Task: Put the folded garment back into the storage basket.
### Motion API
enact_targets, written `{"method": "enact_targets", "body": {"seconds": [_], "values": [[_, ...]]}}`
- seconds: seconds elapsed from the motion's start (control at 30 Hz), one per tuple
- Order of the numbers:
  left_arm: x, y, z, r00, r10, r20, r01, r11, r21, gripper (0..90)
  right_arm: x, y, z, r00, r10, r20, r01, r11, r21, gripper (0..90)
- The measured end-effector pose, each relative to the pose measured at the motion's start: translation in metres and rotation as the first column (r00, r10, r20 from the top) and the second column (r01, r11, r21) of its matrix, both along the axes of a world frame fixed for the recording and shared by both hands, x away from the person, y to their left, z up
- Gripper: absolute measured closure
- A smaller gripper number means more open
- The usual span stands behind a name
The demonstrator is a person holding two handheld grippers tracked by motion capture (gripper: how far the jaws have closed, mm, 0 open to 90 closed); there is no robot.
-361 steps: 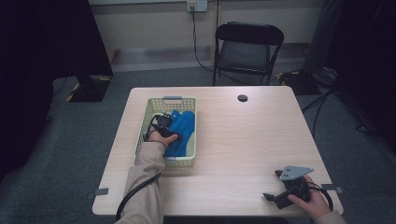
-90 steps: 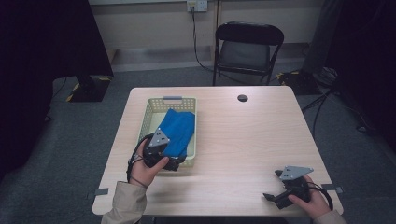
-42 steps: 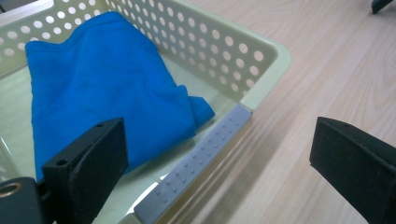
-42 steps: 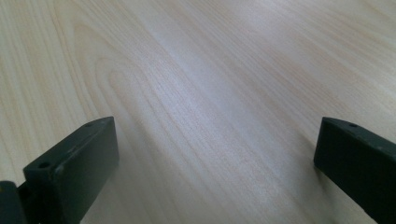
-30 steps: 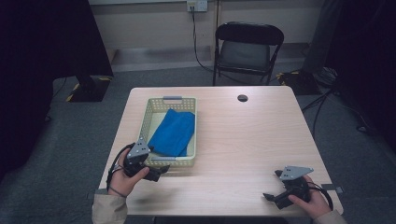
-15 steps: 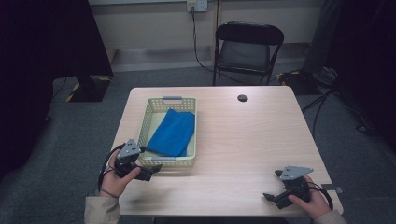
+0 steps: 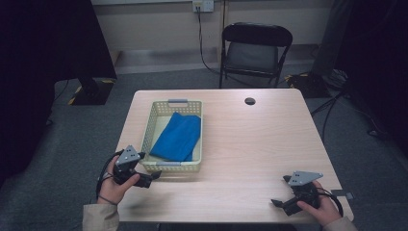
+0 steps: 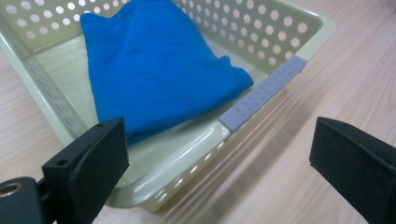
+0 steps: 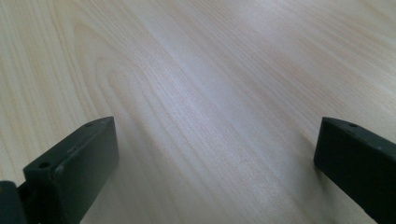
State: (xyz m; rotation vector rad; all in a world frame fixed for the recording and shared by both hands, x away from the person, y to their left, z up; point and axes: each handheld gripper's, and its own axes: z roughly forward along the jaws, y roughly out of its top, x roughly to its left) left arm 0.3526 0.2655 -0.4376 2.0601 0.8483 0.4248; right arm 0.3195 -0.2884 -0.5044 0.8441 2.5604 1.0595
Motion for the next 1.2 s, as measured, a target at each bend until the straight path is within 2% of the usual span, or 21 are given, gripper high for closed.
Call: {"method": "enact_targets", "body": {"seconds": [0.23, 0.5, 0.73, 0.77, 1.03, 1.2], "values": [[-0.001, 0.004, -0.002, 0.9996, -0.018, 0.023, 0.018, 0.9998, 0.001, 4.6, 0.0, 0.0, 0.0, 1.0, 0.0, 0.0, 0.0, 1.0, 0.0, 0.0], [-0.004, 0.018, 0.001, 0.999, 0.015, 0.043, -0.014, 0.9998, -0.015, 4.1, 0.0, 0.0, 0.0, 1.0, 0.0, 0.0, 0.0, 1.0, 0.0, 0.0], [-0.004, 0.031, -0.007, 0.9974, 0.067, 0.027, -0.066, 0.9974, -0.03, 4.0, 0.0, 0.0, 0.0, 1.0, 0.0, 0.0, 0.0, 1.0, 0.0, 0.0], [-0.004, 0.032, -0.008, 0.997, 0.074, 0.023, -0.074, 0.9971, -0.022, 4.0, 0.0, 0.0, 0.0, 1.0, 0.0, 0.0, 0.0, 1.0, 0.0, 0.0], [-0.002, 0.039, -0.021, 0.9952, 0.097, -0.012, -0.097, 0.9953, 0.008, 4.3, 0.0, 0.0, 0.0, 1.0, 0.0, 0.0, 0.0, 1.0, 0.0, 0.0], [-0.001, 0.042, -0.028, 0.9945, 0.102, -0.024, -0.102, 0.9948, -0.006, 4.3, 0.0, 0.0, 0.0, 1.0, 0.0, 0.0, 0.0, 1.0, 0.0, 0.0]]}}
